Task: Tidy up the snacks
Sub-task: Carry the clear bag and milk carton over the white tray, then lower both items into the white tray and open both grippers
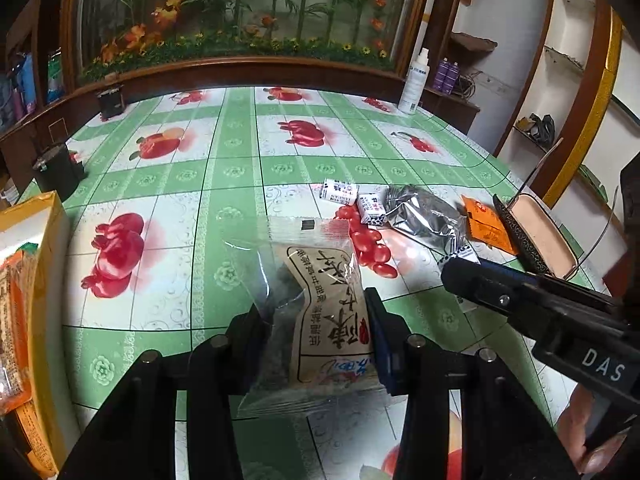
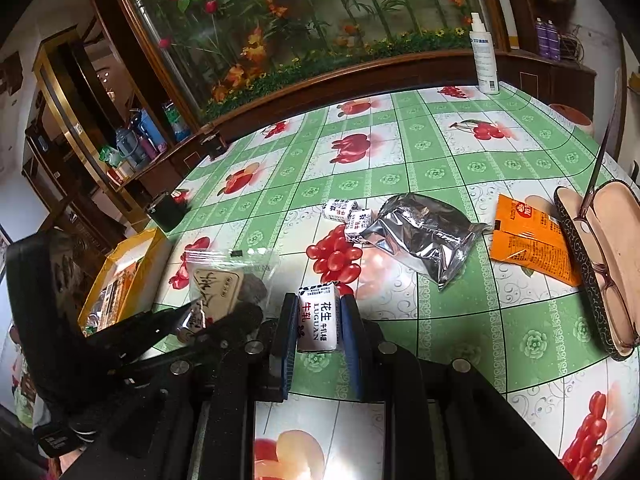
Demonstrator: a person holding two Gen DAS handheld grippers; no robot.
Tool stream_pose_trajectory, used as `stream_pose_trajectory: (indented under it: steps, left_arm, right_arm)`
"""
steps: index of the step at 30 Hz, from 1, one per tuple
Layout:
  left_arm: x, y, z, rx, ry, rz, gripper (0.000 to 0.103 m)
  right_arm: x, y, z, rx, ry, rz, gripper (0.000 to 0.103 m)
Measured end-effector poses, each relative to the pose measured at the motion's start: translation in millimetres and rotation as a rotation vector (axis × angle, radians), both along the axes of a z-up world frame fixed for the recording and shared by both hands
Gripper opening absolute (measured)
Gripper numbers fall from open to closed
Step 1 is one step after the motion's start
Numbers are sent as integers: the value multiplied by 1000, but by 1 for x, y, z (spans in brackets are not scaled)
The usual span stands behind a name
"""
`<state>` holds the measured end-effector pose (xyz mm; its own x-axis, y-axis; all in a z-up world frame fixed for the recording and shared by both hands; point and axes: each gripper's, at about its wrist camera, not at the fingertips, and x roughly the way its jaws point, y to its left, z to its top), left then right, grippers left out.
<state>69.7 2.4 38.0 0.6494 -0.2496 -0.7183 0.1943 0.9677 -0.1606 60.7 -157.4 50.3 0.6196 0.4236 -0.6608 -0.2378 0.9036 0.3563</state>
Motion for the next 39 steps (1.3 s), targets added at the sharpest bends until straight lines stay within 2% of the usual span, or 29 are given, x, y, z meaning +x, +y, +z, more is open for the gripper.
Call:
stream_pose_trajectory:
  steps: [8, 14, 19, 25, 30, 31, 32, 36, 39]
  left_arm:
    - [-7, 4, 11, 28, -50, 33, 43]
    - [-28, 20, 26, -21, -79, 69, 43]
    - [-52, 41, 35, -41, -87, 95, 43]
    - [-79, 93, 57, -76, -130, 175, 44]
    - [-98, 157, 67, -82, -160, 301, 42]
    - [-100, 166, 67, -78, -164, 322, 36]
    - [-104, 181, 68, -71, -167, 352, 34]
    - [-112, 230, 62, -94, -157, 447, 34]
    - [-115, 255, 48, -97, -125, 498, 34]
  right_arm:
    - [-1, 0, 1, 2, -5, -2, 23]
    - [-5, 6, 3, -25, -29, -5, 23]
    - [-12, 23, 0, 21, 2, 27, 23]
    - [-34, 71, 11, 32, -23, 108, 23]
    - [-56, 130, 22, 20, -41, 230, 23]
    - [-61, 141, 24, 15, -49, 254, 23]
    - [-68, 158, 29, 8, -63, 293, 23]
    - [-88, 206, 33, -12, -85, 398, 24]
    - [-97, 234, 23, -40, -75, 449, 24]
